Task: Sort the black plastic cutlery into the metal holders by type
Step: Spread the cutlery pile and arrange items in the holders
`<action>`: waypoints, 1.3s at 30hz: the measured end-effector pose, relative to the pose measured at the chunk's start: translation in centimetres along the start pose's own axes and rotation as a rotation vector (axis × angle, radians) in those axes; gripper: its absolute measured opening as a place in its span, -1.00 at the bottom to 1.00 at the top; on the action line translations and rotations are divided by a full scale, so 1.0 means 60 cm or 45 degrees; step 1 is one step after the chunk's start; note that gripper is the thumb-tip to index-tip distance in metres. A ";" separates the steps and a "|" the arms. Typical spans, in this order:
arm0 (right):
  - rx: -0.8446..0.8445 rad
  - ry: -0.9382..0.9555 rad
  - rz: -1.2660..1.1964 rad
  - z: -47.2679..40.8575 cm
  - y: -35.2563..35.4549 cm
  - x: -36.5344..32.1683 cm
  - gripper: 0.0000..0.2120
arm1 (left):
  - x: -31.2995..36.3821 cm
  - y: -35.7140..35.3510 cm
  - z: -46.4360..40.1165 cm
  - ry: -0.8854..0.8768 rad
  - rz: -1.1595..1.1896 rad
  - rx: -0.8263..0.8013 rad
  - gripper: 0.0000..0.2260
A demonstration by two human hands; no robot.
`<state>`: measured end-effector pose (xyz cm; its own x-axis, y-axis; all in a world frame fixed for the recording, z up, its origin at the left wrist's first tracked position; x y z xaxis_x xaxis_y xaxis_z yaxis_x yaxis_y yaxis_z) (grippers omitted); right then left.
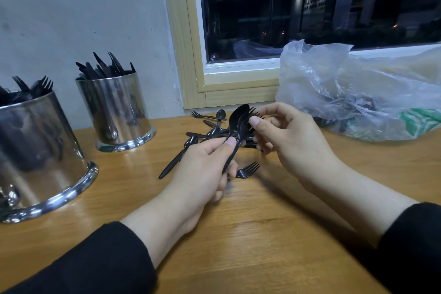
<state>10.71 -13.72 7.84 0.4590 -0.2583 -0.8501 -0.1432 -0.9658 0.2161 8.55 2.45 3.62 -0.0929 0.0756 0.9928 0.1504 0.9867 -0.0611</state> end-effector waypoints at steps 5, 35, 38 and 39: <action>-0.037 -0.010 -0.002 0.001 0.001 -0.001 -0.86 | 0.001 0.002 -0.001 0.027 -0.009 -0.025 -0.71; -0.367 -0.071 0.867 0.013 -0.033 0.052 -0.80 | 0.047 0.102 -0.029 -0.326 -0.531 0.251 -0.69; -0.226 0.041 0.696 0.006 -0.020 0.030 -0.94 | 0.046 0.096 -0.033 -0.343 -0.654 0.218 -0.69; -0.198 0.065 0.635 0.005 -0.017 0.021 -0.94 | 0.043 0.092 -0.032 -0.318 -0.631 0.192 -0.70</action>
<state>11.17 -13.08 6.39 0.4111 -0.6848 -0.6017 -0.2256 -0.7159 0.6607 11.06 7.84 6.06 -0.3490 -0.3879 0.8531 -0.1106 0.9210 0.3735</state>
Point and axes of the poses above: each hand's wrist, its own z-axis away from the middle knuckle, its own y-axis out of the back of the hand, x = y × z, the point moved 7 cm from there along -z, towards the middle knuckle, and after that the axes turned 6 degrees about z, right-handed, at the moved point
